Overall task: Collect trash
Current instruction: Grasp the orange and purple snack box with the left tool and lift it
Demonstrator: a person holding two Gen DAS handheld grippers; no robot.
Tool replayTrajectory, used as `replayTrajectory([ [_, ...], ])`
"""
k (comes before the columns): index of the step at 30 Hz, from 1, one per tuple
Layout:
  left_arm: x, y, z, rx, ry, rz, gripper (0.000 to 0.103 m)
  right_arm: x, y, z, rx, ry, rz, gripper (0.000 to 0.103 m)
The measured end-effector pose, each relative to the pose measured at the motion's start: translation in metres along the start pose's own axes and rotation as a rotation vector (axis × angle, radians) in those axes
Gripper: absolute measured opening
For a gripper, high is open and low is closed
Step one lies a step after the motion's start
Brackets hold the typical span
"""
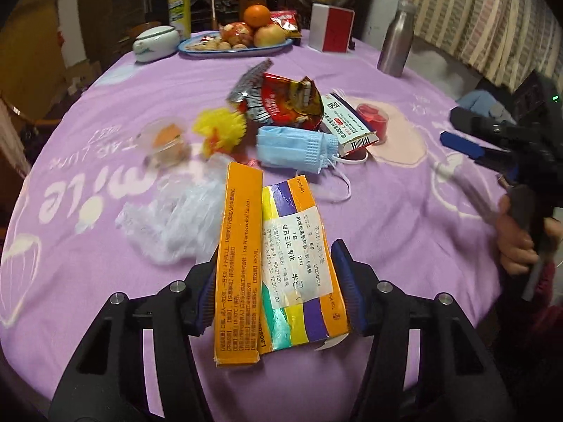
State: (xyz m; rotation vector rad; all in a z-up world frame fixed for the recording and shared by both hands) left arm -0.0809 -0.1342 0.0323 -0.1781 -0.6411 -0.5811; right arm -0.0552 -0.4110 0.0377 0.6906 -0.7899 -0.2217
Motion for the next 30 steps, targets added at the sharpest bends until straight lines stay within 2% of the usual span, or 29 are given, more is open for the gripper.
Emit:
replayTrajectory([
  [2, -0.006, 0.004, 0.008, -0.022, -0.022, 0.012, 0.058, 0.0, 0.0, -0.001, -0.003, 0.002, 0.0, 0.097],
  [4, -0.007, 0.009, 0.011, -0.013, -0.049, 0.025, 0.061, 0.0, 0.0, -0.001, -0.007, 0.003, -0.002, 0.097],
  [8, -0.004, 0.021, 0.012, -0.042, -0.097, 0.112, 0.063, 0.001, -0.003, -0.002, -0.017, 0.005, -0.016, 0.097],
  [10, -0.002, 0.018, 0.011, -0.06, -0.102, 0.108, 0.063, 0.001, -0.004, -0.002, -0.016, 0.008, -0.024, 0.097],
  [15, -0.011, 0.008, 0.011, -0.014, -0.075, 0.059, 0.063, 0.001, -0.007, -0.005, -0.009, 0.025, -0.042, 0.097],
  [17, -0.014, 0.004, 0.009, 0.019, -0.053, 0.049, 0.076, 0.0, -0.006, -0.005, -0.009, 0.027, -0.04, 0.097],
  [18, -0.014, 0.002, 0.009, 0.043, -0.052, 0.047, 0.086, 0.0, -0.006, -0.005, -0.01, 0.025, -0.038, 0.097],
  [20, -0.015, -0.004, 0.004, 0.074, -0.048, 0.036, 0.091, 0.0, -0.005, -0.005, -0.011, 0.023, -0.035, 0.097],
  [22, -0.015, -0.01, -0.006, 0.085, -0.014, 0.011, 0.091, 0.0, -0.005, -0.005, -0.011, 0.024, -0.037, 0.097],
  [25, -0.018, -0.015, -0.02, 0.152, 0.023, -0.021, 0.088, 0.0, -0.005, -0.004, -0.009, 0.025, -0.039, 0.097],
  [26, -0.019, -0.015, -0.021, 0.169, 0.021, -0.021, 0.083, 0.0, -0.005, -0.004, -0.009, 0.025, -0.039, 0.097],
  [27, -0.02, -0.012, -0.02, 0.171, 0.017, -0.015, 0.071, 0.0, -0.005, -0.004, -0.01, 0.024, -0.038, 0.097],
  [28, -0.02, -0.009, -0.018, 0.163, 0.011, -0.006, 0.065, 0.0, -0.005, -0.004, -0.01, 0.024, -0.038, 0.097],
  [30, -0.021, 0.002, -0.004, 0.139, -0.033, 0.04, 0.063, 0.0, -0.005, -0.004, -0.009, 0.022, -0.034, 0.097],
])
Point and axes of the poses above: each gripper's, at about its wrist camera, not at the fingertips, and z roughly against the way its jaws point, y to its left, x to its top, the point moved 1 cm from there along -z, roughly the way its jaws point, and after that the axes turned 10 degrees about -z, right-handed, at the moved point
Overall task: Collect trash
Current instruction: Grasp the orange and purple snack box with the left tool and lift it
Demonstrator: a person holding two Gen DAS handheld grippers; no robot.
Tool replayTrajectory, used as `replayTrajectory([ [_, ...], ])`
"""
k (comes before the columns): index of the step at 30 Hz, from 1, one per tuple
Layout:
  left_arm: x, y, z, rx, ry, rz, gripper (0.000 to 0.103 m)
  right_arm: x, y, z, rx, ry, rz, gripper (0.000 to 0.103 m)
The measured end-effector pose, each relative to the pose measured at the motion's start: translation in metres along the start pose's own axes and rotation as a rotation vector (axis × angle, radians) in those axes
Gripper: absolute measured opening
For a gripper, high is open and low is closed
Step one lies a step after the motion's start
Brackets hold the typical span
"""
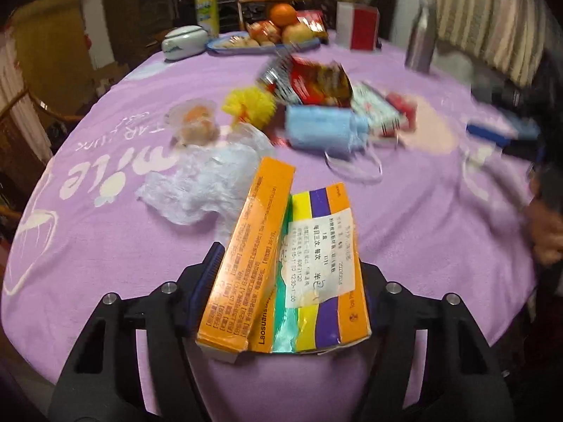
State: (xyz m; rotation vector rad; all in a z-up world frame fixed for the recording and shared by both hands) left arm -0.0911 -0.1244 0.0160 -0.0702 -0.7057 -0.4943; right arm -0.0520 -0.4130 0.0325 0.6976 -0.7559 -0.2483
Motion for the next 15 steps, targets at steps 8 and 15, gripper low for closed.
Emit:
replayTrajectory([
  [8, -0.01, 0.044, 0.062, 0.009, -0.163, 0.118, 0.062, -0.007, 0.024, 0.003, -0.084, -0.053, 0.115, 0.097],
  [15, -0.042, 0.087, 0.081, 0.079, -0.17, 0.215, 0.062, -0.039, 0.103, -0.036, -0.007, 0.075, 0.304, 0.097],
])
Point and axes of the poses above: each gripper's, at about its wrist camera, not at the fingertips, and z roughly against the way its jaws point, y to its left, x to its top, the point moved 1 cm from there along -z, roughly the way its jaws point, and after that the axes turned 10 degrees about -z, right-handed, at the moved point
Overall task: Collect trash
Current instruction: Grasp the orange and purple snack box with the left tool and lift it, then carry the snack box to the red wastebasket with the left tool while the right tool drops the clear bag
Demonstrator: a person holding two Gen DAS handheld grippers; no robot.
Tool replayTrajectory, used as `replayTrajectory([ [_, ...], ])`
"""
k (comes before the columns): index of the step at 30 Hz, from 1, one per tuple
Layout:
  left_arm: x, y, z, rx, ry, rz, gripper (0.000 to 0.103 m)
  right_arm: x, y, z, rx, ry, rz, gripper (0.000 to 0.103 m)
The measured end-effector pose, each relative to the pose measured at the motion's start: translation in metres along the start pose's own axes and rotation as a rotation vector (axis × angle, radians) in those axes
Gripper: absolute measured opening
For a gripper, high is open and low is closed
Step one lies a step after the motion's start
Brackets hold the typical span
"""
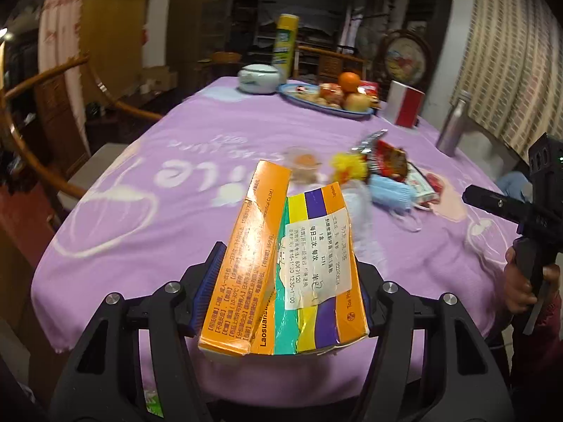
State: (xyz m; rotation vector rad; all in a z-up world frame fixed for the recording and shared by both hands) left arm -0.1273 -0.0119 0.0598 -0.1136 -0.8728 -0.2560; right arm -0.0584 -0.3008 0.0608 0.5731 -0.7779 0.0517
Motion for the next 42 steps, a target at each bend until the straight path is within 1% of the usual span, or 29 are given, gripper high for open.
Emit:
replayTrajectory([
  [3, -0.011, 0.018, 0.007, 0.006, -0.011, 0.032, 0.062, -0.002, 0.039, -0.031, -0.005, 0.064, 0.096, 0.097],
  [5, -0.018, 0.028, 0.01, 0.006, -0.021, 0.05, 0.062, -0.002, 0.059, -0.056, -0.031, 0.107, 0.145, 0.097],
  [8, -0.027, 0.043, 0.015, 0.011, -0.038, 0.069, 0.062, -0.001, 0.076, -0.088, -0.095, 0.158, 0.174, 0.097],
  [11, -0.033, 0.055, 0.014, 0.01, -0.041, 0.085, 0.062, 0.0, 0.083, -0.111, -0.153, 0.194, 0.192, 0.097],
  [16, -0.042, 0.071, 0.009, -0.002, -0.028, 0.11, 0.062, -0.006, 0.095, -0.142, -0.217, 0.257, 0.236, 0.097],
  [17, -0.043, 0.073, 0.009, -0.002, -0.026, 0.115, 0.062, -0.009, 0.097, -0.151, -0.243, 0.289, 0.259, 0.094],
  [18, -0.045, 0.076, 0.01, -0.003, -0.026, 0.12, 0.062, -0.011, 0.098, -0.155, -0.251, 0.308, 0.265, 0.09],
  [19, -0.046, 0.078, 0.01, -0.002, -0.026, 0.122, 0.062, -0.011, 0.099, -0.157, -0.259, 0.306, 0.269, 0.082],
  [20, -0.047, 0.079, 0.012, 0.001, -0.026, 0.125, 0.062, -0.011, 0.1, -0.156, -0.27, 0.3, 0.276, 0.071],
  [21, -0.048, 0.081, 0.013, 0.004, -0.027, 0.127, 0.062, -0.013, 0.101, -0.156, -0.282, 0.296, 0.296, 0.061],
  [22, -0.049, 0.082, 0.015, 0.01, -0.027, 0.131, 0.062, -0.014, 0.101, -0.156, -0.289, 0.296, 0.309, 0.047],
  [23, -0.05, 0.082, 0.017, 0.014, -0.026, 0.133, 0.062, -0.014, 0.102, -0.154, -0.277, 0.293, 0.303, 0.047],
  [26, -0.053, 0.084, 0.026, 0.029, -0.019, 0.137, 0.062, -0.011, 0.105, -0.132, -0.171, 0.254, 0.245, 0.047],
  [27, -0.054, 0.084, 0.029, 0.039, -0.016, 0.135, 0.062, -0.009, 0.107, -0.124, -0.148, 0.236, 0.239, 0.048],
  [29, -0.058, 0.086, 0.04, 0.067, -0.004, 0.13, 0.062, -0.008, 0.113, -0.107, -0.115, 0.19, 0.239, 0.049],
  [31, -0.061, 0.088, 0.048, 0.085, 0.008, 0.132, 0.062, -0.008, 0.119, -0.094, -0.087, 0.168, 0.234, 0.049],
  [37, -0.086, 0.101, 0.087, 0.157, 0.056, 0.158, 0.062, -0.019, 0.143, -0.061, 0.01, 0.147, 0.234, 0.049],
  [40, -0.103, 0.113, 0.107, 0.182, 0.08, 0.186, 0.062, -0.028, 0.159, -0.048, 0.048, 0.139, 0.25, 0.049],
  [42, -0.116, 0.122, 0.115, 0.2, 0.111, 0.195, 0.063, -0.034, 0.17, -0.045, 0.061, 0.142, 0.262, 0.049],
])
Point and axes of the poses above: each gripper's, at about its wrist camera, not at the fingertips, and z roughly against the way its jaws point, y to its left, x to its top, the point moved 1 cm from there along -z, roughly the way its jaws point, and after that the axes turned 10 degrees about -z, right-handed, at the moved point
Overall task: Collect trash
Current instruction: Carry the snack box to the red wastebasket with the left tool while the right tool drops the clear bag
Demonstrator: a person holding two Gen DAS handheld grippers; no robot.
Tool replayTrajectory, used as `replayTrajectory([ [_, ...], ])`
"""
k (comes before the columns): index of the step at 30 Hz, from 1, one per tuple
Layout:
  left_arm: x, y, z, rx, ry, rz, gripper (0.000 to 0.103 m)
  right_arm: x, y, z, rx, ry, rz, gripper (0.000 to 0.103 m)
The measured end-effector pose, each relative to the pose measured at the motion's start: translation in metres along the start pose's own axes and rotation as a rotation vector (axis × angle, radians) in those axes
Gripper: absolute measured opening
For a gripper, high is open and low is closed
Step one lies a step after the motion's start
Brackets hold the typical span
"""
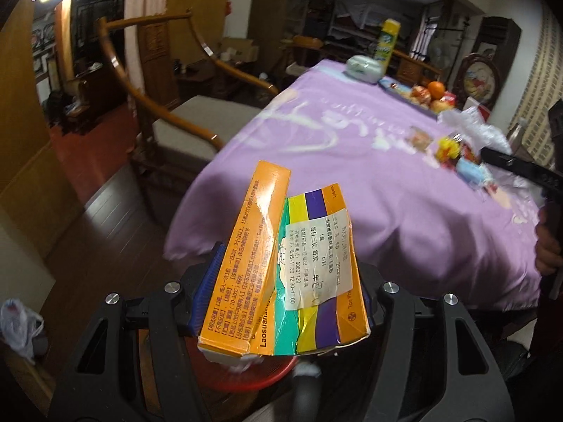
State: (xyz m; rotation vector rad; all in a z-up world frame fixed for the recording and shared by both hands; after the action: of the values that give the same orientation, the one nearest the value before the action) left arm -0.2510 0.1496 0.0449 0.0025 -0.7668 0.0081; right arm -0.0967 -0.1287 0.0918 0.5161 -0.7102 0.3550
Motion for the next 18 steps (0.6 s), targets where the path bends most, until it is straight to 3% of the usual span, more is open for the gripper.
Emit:
replayTrajectory([
  [5, -0.031, 0.025, -0.017, 0.022, 0.102, 0.032, 0.067, -0.006, 0.04, -0.005, 0.037, 0.031, 0.04, 0.049],
  [9, -0.057, 0.029, -0.046, 0.028, 0.192, 0.05, 0.089, -0.014, 0.074, -0.013, 0.064, 0.065, 0.098, 0.049],
  [11, -0.062, 0.028, -0.05, 0.051, 0.203, 0.025, 0.09, -0.02, 0.09, -0.02, 0.077, 0.094, 0.128, 0.049],
  [13, -0.061, 0.033, -0.047, 0.111, 0.183, 0.002, 0.094, -0.026, 0.105, -0.028, 0.092, 0.121, 0.155, 0.049],
  [15, -0.057, 0.044, -0.038, 0.217, 0.134, 0.003, 0.096, -0.032, 0.121, -0.036, 0.112, 0.155, 0.182, 0.049],
  [18, -0.055, 0.07, -0.024, 0.349, 0.078, 0.058, 0.096, -0.044, 0.146, -0.054, 0.138, 0.211, 0.226, 0.049],
])
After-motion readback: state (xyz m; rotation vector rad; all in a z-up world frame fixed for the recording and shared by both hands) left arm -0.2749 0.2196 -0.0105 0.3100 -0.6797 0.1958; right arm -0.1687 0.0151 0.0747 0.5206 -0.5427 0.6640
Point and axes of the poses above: each gripper's, at about its wrist camera, not at the fingertips, and z roughly against the way its jaws point, y to its left, x to its top, the point moved 1 cm from there along -z, roughly the way its jaws point, and after that the axes turned 10 degrees about -z, right-handed, at the moved point
